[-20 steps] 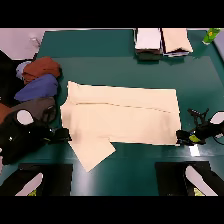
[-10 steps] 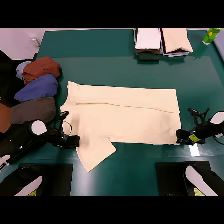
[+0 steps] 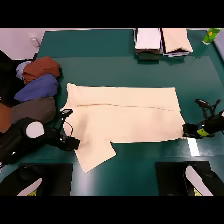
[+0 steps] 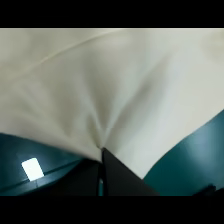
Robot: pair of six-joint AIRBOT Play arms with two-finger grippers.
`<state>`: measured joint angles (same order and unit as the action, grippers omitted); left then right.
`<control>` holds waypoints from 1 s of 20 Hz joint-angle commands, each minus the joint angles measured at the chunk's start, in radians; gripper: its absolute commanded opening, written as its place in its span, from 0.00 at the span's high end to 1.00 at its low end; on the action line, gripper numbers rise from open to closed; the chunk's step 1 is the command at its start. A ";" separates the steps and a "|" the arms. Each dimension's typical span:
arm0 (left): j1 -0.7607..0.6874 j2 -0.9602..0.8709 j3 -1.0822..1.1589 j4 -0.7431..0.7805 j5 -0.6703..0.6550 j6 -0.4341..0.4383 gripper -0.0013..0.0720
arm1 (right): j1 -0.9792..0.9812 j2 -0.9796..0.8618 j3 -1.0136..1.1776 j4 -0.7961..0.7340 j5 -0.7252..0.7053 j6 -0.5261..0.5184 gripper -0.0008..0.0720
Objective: Fold the shirts.
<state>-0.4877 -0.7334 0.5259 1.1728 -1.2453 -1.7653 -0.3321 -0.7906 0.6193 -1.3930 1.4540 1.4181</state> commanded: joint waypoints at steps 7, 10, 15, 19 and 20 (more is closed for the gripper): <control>-0.058 0.106 0.298 0.344 -0.175 -0.137 0.95 | 0.000 0.126 0.132 -0.047 0.045 0.033 0.97; -0.012 0.010 0.314 0.403 -0.045 -0.073 0.95 | 0.000 -0.021 0.246 -0.019 -0.001 0.032 0.97; 0.161 -0.257 0.417 0.385 0.271 0.050 0.95 | 0.080 -0.315 0.425 0.005 -0.094 0.034 0.97; 0.178 -0.478 0.559 0.381 0.351 0.144 0.95 | 0.152 -0.534 0.583 0.005 -0.141 0.086 0.97; 0.178 -0.525 0.584 0.381 0.367 0.150 0.95 | 0.166 -0.581 0.623 0.004 -0.149 0.093 0.97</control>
<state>-0.3290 -1.1172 1.0275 1.5551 -0.9741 -1.6798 -0.2104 -1.2289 1.1347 -1.3945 1.3457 1.4818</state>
